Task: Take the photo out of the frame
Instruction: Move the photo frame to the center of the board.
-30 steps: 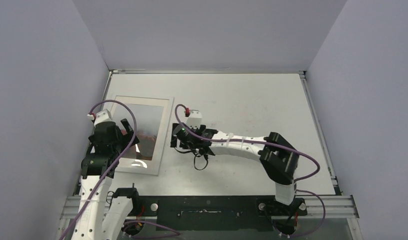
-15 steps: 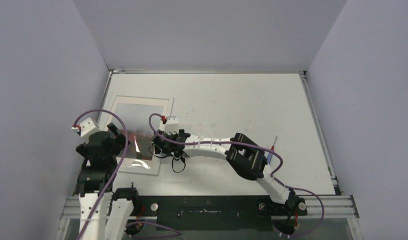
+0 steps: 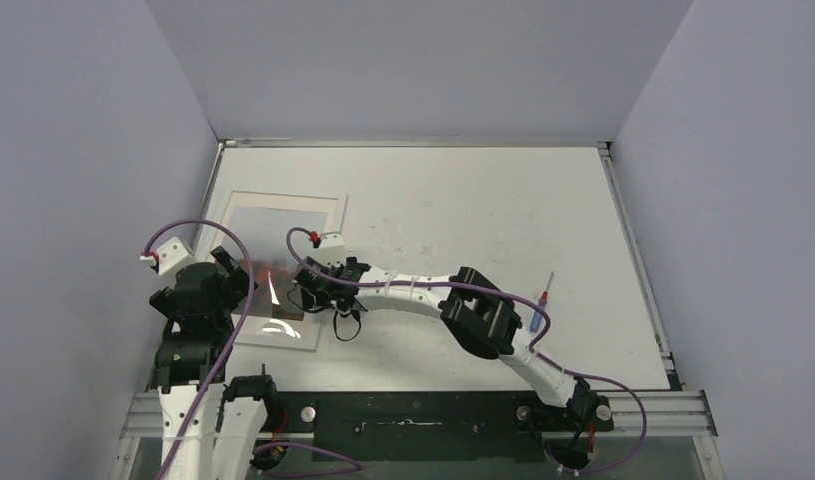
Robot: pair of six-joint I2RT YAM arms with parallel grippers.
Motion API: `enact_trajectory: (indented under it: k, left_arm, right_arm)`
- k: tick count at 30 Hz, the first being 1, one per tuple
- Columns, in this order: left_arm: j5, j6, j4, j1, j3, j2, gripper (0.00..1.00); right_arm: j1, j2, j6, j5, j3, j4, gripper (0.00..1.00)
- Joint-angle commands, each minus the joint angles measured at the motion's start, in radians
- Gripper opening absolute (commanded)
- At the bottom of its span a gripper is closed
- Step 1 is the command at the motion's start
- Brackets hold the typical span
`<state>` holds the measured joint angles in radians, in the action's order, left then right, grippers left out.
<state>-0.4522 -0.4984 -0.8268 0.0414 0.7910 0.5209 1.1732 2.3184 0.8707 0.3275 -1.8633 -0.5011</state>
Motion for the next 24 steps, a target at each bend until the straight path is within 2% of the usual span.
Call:
enact_trajectory:
  k: [1, 5, 7, 13, 18, 24]
  left_arm:
    - [0.001, -0.010, 0.024, 0.010, 0.004, 0.004, 0.97]
    - [0.008, -0.007, 0.028, 0.011, 0.002, 0.007, 0.97]
    - [0.014, -0.006, 0.031, 0.012, 0.001, 0.008, 0.97]
    - [0.047, 0.004, 0.046, 0.011, -0.005, 0.018, 0.97]
    - [0.092, 0.013, 0.062, 0.013, -0.010, 0.039, 0.97]
    - [0.176, 0.032, 0.084, 0.014, -0.015, 0.095, 0.97]
  right_arm:
    - [0.004, 0.047, -0.016, 0.029, -0.080, -0.075, 0.73]
    - [0.004, 0.044, -0.013, 0.060, -0.069, -0.094, 0.63]
    - [-0.001, 0.030, -0.007, 0.083, -0.054, -0.113, 0.62]
    - [-0.044, -0.102, 0.010, 0.113, 0.157, -0.058, 0.31]
    - [-0.103, -0.245, 0.020, 0.092, 0.398, 0.018, 0.29]
    - [-0.136, -0.430, -0.068, 0.079, 0.663, 0.064, 0.30]
